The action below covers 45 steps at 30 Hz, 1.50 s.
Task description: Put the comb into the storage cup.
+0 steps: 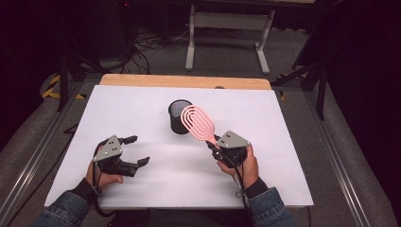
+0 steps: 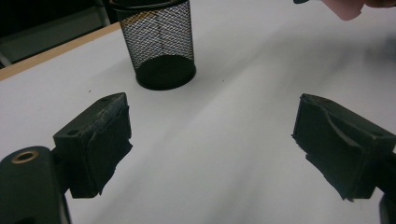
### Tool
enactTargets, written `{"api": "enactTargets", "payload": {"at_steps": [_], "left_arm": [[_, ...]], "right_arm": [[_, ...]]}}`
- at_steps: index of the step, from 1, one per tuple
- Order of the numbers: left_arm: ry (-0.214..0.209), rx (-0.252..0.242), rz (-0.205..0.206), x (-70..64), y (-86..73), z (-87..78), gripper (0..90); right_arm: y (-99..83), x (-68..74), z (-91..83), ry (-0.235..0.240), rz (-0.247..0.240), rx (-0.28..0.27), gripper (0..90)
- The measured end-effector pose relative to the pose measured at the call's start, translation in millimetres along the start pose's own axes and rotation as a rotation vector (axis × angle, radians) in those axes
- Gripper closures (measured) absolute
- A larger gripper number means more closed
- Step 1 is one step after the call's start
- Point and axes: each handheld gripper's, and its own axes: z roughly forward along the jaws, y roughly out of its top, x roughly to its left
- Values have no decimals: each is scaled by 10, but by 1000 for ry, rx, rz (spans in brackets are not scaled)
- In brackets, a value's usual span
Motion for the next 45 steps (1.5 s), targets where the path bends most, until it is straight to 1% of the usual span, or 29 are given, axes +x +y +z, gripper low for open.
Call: {"api": "enactTargets", "payload": {"at_steps": [2, 4, 6, 7, 8, 11, 12, 13, 14, 15, 18, 21, 23, 24, 27, 28, 31, 32, 33, 35, 36, 37, 38, 39, 40, 41, 42, 43, 45], "left_arm": [[-1, 1, 14, -25, 22, 28, 128], [-3, -8, 14, -31, 44, 37, 127], [-28, -35, -9, -21, 95, 62, 124], [-28, -35, -9, -21, 95, 62, 124], [-39, -42, -21, -26, 118, 75, 124], [-88, -56, -31, -40, 207, 140, 125], [-88, -58, -31, -48, 228, 159, 127], [-92, -58, -36, -54, 258, 186, 127], [-107, -67, -56, -68, 301, 236, 129], [-112, -68, -52, -69, 325, 256, 129], [-150, -74, -67, -93, 414, 361, 114], [-175, -71, -69, -121, 496, 492, 113], [-189, -81, -84, -138, 543, 567, 113], [-198, -89, -103, -160, 587, 631, 114], [-202, -104, -112, -176, 627, 680, 123], [-188, -119, -114, -183, 645, 693, 123], [-175, -154, -143, -185, 685, 729, 163], [-191, -169, -165, -177, 699, 757, 178], [-191, -169, -165, -177, 699, 757, 192], [-194, -185, -182, -170, 706, 768, 211], [-204, -195, -187, -165, 706, 777, 257], [-196, -198, -192, -168, 709, 785, 257], [-184, -214, -211, -165, 711, 793, 314], [-184, -214, -211, -165, 711, 793, 351], [-174, -237, -240, -152, 710, 798, 387], [-186, -249, -253, -139, 709, 801, 428], [-199, -256, -261, -131, 710, 804, 444], [-199, -256, -261, -131, 710, 804, 456], [-228, -272, -270, -129, 719, 805, 475]], "right_arm": [[5, 45, 14, 2, -13, 1, 699], [9, 61, 14, -1, -17, -3, 699], [28, 119, 18, -4, -25, -21, 699], [31, 138, 21, -6, -26, -27, 699], [31, 138, 21, -6, -26, -27, 699], [41, 193, 39, 8, -36, -35, 699], [44, 234, 51, 11, -43, -42, 699], [44, 234, 51, 11, -43, -42, 699], [46, 254, 55, 9, -45, -46, 699], [50, 278, 57, 8, -47, -56, 699], [60, 323, 61, 4, -50, -77, 699], [68, 355, 70, -2, -54, -92, 699], [70, 366, 76, -8, -54, -99, 699], [70, 387, 87, -6, -53, -107, 699], [70, 408, 97, -7, -51, -112, 699], [71, 418, 102, -2, -51, -112, 699], [76, 455, 118, -9, -55, -122, 699], [79, 467, 121, -12, -60, -122, 699], [79, 467, 121, -12, -60, -122, 699], [82, 484, 127, -18, -64, -133, 699], [85, 502, 133, -28, -72, -137, 699], [85, 502, 133, -28, -72, -137, 699], [85, 511, 138, -39, -75, -144, 699], [85, 511, 138, -39, -75, -144, 699], [84, 513, 145, -42, -75, -147, 699], [84, 519, 146, -53, -81, -150, 699], [84, 524, 145, -60, -91, -153, 699], [84, 524, 145, -60, -91, -153, 699], [86, 530, 141, -75, -100, -161, 699]]}}
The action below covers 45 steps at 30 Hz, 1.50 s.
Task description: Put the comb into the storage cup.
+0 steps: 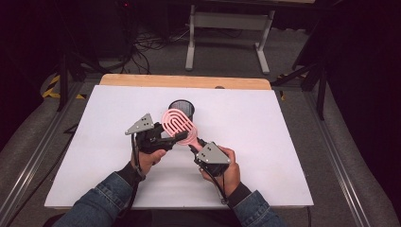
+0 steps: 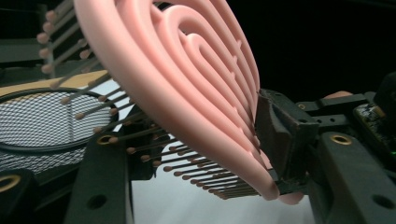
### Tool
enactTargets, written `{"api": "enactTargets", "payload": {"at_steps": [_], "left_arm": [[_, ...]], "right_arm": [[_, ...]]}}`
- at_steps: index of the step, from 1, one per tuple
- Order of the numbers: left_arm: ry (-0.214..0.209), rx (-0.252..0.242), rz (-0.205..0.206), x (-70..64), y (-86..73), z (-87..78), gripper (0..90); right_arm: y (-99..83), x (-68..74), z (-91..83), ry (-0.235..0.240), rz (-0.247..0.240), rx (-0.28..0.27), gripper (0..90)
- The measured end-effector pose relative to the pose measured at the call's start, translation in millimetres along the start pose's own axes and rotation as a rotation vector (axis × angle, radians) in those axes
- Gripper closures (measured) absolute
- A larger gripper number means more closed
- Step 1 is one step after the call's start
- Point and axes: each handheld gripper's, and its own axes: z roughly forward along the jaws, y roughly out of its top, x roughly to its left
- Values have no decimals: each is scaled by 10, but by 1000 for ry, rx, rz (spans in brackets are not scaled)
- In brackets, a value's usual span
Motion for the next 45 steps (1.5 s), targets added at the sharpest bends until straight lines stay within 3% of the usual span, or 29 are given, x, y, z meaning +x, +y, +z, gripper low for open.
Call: {"api": "enactTargets", "payload": {"at_steps": [6, 10, 15, 18, 21, 24, 30, 33, 38, 45], "left_arm": [[-61, -29, -11, 2, 38, -18, 570], [-66, -24, 21, -44, 65, -8, 612], [-48, -5, 67, -99, 93, 9, 621], [-46, 2, 92, -128, 126, 2, 625], [-13, -8, 109, -133, 169, -54, 627], [-3, -8, 112, -117, 183, -82, 627], [19, 3, 124, -104, 197, -109, 629], [27, 6, 134, -105, 210, -136, 632], [38, -2, 133, -80, 228, -198, 635], [64, -2, 140, -25, 239, -270, 635]], "right_arm": [[-2, 0, 10, 3, 7, -4, 701], [-3, 1, 33, 1, 24, -2, 704], [-6, -8, 54, 6, 41, 4, 704], [-15, -16, 64, 41, 71, 1, 699], [14, 2, 38, 72, 77, -18, 675], [32, 14, 19, 83, 76, -28, 665], [26, -26, -22, 130, 100, -57, 553], [16, -60, -69, 127, 101, -76, 471], [-15, -164, -188, 108, 90, -133, 433], [-64, -247, -274, 71, 65, -135, 390]]}}
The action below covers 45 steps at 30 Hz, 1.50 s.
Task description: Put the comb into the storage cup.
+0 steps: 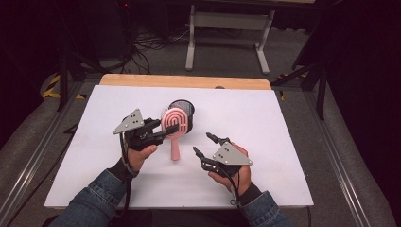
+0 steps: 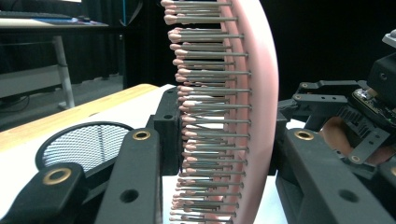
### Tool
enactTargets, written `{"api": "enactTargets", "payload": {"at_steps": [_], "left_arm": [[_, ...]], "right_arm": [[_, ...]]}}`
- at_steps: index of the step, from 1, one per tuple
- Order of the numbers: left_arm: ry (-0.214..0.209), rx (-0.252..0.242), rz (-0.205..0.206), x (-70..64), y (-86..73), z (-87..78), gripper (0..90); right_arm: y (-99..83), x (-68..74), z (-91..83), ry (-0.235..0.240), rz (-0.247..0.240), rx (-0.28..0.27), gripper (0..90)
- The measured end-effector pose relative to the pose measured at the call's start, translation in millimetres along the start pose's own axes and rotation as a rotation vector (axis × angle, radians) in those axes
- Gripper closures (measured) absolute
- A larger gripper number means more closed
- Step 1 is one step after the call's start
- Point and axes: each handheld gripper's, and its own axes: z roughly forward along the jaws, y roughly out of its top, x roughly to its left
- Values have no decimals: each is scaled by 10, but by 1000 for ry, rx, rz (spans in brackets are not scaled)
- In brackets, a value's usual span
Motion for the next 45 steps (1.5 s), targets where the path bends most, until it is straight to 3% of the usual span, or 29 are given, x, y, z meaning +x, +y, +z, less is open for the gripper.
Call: {"api": "enactTargets", "payload": {"at_steps": [6, 13, 22, 28, 35, 38, 45], "left_arm": [[12, 1, 5, 22, -1, -24, 636], [25, 2, 9, 42, 3, -46, 636], [36, -1, 13, 63, 22, -81, 636], [50, -18, 16, 89, 58, -141, 636], [76, -45, 10, 134, 109, -232, 636], [83, -53, 21, 140, 140, -274, 636], [104, -83, 23, 182, 189, -345, 636]], "right_arm": [[-65, -52, -57, 8, -17, 11, 340], [-145, -140, -107, -33, -6, 28, 225], [-198, -188, -152, -41, 3, 31, 182], [-249, -242, -206, -48, 21, 34, 149], [-324, -270, -278, -105, 20, 37, 73], [-351, -272, -295, -108, 19, 40, 40], [-422, -285, -334, -120, 17, 58, 38]]}}
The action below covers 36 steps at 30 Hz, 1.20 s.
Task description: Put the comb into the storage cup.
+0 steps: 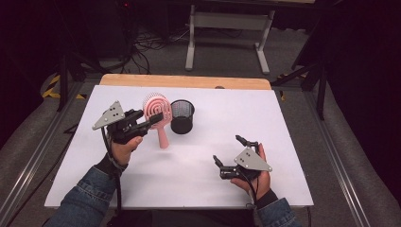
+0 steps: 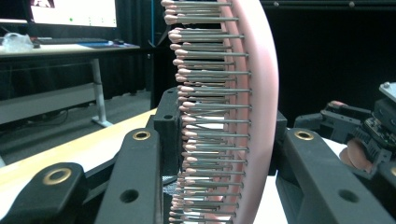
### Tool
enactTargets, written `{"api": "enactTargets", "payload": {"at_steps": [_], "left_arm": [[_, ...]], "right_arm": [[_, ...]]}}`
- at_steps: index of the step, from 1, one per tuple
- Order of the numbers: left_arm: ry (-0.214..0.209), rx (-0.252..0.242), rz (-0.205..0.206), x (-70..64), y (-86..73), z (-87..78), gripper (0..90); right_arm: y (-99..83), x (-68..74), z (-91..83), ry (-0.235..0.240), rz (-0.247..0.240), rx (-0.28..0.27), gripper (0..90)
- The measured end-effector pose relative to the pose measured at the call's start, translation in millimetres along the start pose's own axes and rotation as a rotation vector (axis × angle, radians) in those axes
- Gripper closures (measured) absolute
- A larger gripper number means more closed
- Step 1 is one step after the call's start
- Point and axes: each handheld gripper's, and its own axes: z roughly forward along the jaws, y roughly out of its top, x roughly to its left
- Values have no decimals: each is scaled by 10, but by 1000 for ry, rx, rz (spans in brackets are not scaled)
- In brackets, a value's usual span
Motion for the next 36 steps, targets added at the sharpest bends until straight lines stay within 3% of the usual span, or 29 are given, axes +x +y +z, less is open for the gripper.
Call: {"api": "enactTargets", "payload": {"at_steps": [10, 16, 25, 36], "left_arm": [[48, -31, 22, 96, 138, -57, 636], [46, -44, 29, 176, 256, -21, 636], [69, -32, 42, 238, 437, 99, 636], [73, -20, 37, 312, 456, 229, 636]], "right_arm": [[-81, -101, -79, -35, 28, 19, 42], [-112, -133, -95, -62, 23, 38, 58], [-101, -128, -95, -53, 24, 29, 59], [-108, -138, -80, -47, 32, 33, 60]]}}
